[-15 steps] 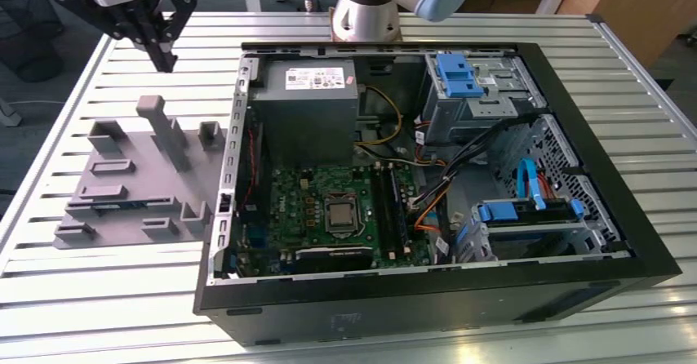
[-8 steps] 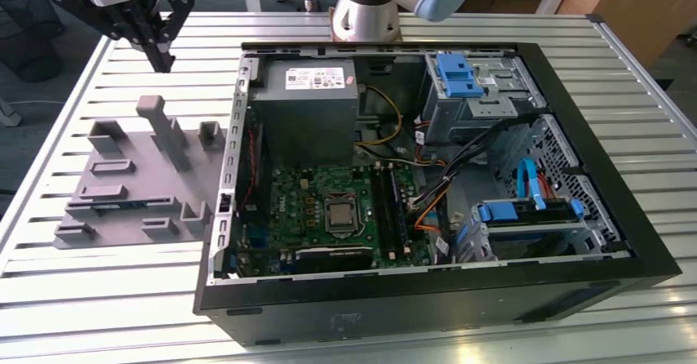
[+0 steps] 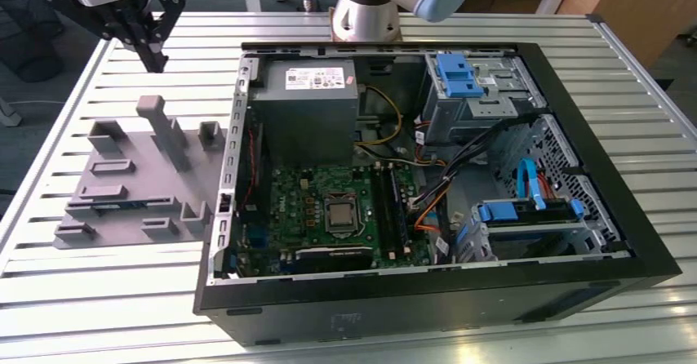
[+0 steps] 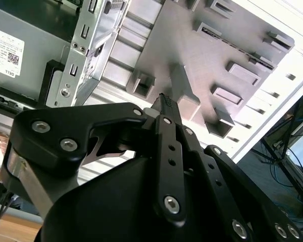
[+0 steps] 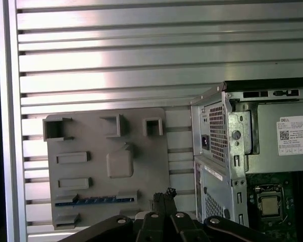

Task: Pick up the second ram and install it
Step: 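Reach for the second ram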

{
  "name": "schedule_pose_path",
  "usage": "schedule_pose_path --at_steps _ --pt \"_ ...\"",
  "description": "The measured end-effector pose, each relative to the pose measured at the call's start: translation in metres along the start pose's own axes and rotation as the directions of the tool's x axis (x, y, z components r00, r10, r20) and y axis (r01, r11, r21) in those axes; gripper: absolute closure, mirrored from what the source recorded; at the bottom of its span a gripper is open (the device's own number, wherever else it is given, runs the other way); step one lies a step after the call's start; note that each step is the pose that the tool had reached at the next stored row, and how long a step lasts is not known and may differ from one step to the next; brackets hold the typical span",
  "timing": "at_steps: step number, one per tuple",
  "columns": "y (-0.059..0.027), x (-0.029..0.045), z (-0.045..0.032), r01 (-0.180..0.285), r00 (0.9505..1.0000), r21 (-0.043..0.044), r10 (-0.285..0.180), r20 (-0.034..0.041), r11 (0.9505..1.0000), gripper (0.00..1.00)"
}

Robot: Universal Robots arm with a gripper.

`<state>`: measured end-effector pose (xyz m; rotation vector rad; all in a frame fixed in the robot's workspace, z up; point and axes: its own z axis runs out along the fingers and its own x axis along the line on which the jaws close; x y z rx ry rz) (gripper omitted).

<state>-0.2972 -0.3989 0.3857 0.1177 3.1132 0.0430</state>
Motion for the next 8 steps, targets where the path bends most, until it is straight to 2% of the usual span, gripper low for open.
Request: schedule_pose_path --at_steps 8 --pt "-0.0006 0.0083 -0.0001 0.0 1.0 0.0 0.0 0.0 1.0 0.89"
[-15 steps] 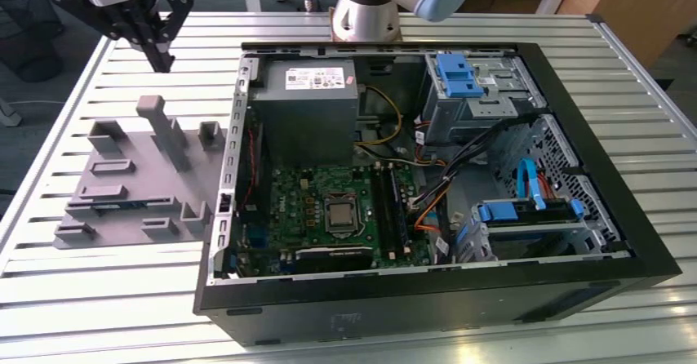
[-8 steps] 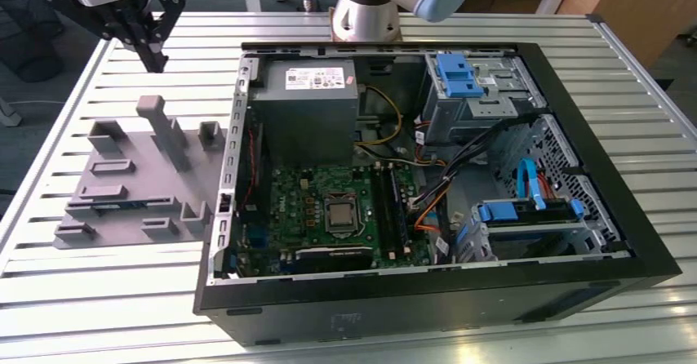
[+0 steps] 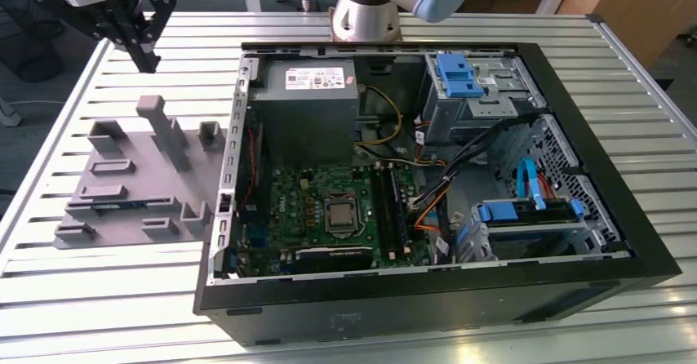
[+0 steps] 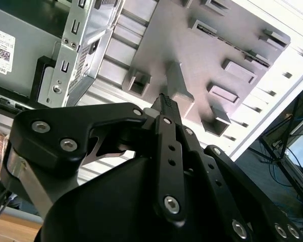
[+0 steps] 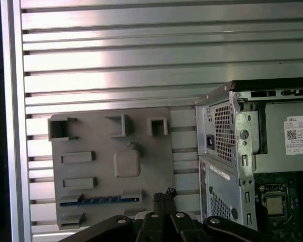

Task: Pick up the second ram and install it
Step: 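Reach for the second ram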

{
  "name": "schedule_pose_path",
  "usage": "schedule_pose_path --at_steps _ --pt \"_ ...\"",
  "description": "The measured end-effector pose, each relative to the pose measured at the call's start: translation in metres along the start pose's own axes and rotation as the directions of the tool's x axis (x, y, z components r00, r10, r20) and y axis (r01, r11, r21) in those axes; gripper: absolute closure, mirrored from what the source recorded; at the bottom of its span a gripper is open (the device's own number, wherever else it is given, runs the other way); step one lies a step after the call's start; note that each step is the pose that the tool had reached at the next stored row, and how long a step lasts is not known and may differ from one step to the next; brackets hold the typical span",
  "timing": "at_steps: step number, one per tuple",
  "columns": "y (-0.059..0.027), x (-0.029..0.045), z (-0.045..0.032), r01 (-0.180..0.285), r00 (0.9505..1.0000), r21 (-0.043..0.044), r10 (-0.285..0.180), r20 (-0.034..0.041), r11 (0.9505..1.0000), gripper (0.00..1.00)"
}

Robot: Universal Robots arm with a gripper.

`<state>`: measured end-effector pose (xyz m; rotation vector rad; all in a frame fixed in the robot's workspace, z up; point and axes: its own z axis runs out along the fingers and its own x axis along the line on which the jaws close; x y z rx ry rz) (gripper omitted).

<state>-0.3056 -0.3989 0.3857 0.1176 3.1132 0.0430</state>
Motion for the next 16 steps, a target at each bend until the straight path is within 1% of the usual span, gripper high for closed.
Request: schedule_pose_path --at_steps 8,16 --pt "-0.0006 0.0077 0.0 0.0 1.0 0.0 0.0 0.0 1.0 0.89" --pt "-0.001 0.0135 0.0 0.0 1.0 0.0 0.0 0.0 1.0 0.89"
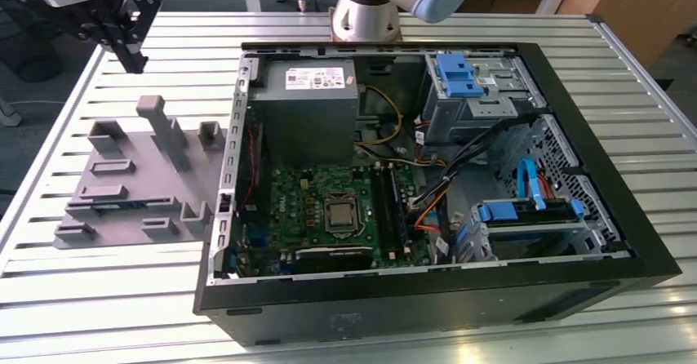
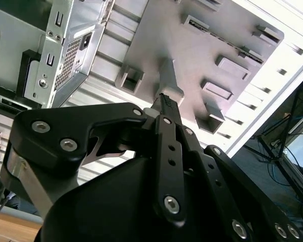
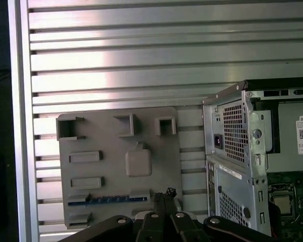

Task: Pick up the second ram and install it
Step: 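Reach for the second ram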

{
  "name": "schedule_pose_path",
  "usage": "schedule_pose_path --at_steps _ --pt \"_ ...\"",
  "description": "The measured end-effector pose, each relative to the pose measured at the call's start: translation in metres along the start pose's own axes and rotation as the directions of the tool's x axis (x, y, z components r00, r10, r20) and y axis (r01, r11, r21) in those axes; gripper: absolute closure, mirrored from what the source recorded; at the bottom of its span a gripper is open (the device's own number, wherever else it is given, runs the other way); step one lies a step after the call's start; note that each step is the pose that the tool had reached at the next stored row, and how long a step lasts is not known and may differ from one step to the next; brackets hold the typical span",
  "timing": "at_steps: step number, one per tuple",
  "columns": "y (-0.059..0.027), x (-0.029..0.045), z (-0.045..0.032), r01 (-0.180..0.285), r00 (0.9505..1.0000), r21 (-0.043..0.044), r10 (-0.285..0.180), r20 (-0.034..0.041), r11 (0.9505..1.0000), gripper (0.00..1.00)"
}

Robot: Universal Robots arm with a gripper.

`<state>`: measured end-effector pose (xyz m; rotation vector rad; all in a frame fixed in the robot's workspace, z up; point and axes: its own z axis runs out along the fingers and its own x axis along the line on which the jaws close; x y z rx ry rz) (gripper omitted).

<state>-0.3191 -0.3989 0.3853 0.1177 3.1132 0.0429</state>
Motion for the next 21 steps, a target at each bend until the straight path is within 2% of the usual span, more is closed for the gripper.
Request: schedule_pose_path --at_steps 21 --pt "-0.0014 0.0186 0.0004 0.0 1.0 0.0 0.0 0.0 1.0 0.89"
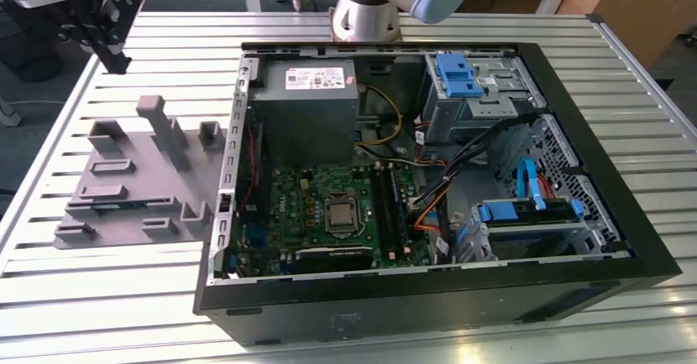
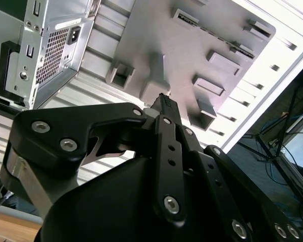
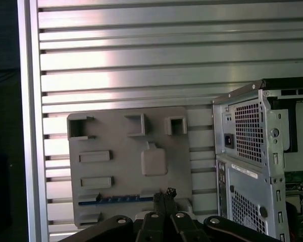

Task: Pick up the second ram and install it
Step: 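Reach for the second ram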

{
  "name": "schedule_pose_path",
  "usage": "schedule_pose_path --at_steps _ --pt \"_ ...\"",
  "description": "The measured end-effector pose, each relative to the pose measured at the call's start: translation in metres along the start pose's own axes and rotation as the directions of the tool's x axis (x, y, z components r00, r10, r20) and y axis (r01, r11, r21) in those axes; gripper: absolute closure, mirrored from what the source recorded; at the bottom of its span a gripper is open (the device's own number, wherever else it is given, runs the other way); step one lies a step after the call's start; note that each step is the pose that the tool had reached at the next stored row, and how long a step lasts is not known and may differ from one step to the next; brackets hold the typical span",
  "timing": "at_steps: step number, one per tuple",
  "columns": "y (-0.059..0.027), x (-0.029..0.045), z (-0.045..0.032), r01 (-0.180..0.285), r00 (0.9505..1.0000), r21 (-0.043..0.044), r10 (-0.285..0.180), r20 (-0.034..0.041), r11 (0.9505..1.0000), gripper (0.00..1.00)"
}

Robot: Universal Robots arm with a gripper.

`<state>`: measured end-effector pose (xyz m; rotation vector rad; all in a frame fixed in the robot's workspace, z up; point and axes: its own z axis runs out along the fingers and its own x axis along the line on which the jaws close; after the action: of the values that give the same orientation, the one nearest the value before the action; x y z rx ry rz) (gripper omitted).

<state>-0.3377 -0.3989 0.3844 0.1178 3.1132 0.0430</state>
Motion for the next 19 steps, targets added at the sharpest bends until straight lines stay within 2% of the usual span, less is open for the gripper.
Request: schedule_pose_path --at_steps 7,19 --pt "-0.0027 0.0074 0.0001 0.0 1.0 -0.0001 0.0 0.0 1.0 0.89" --pt "-0.0237 0.0142 0.0 0.0 1.0 0.0 0.0 0.0 1.0 0.89"
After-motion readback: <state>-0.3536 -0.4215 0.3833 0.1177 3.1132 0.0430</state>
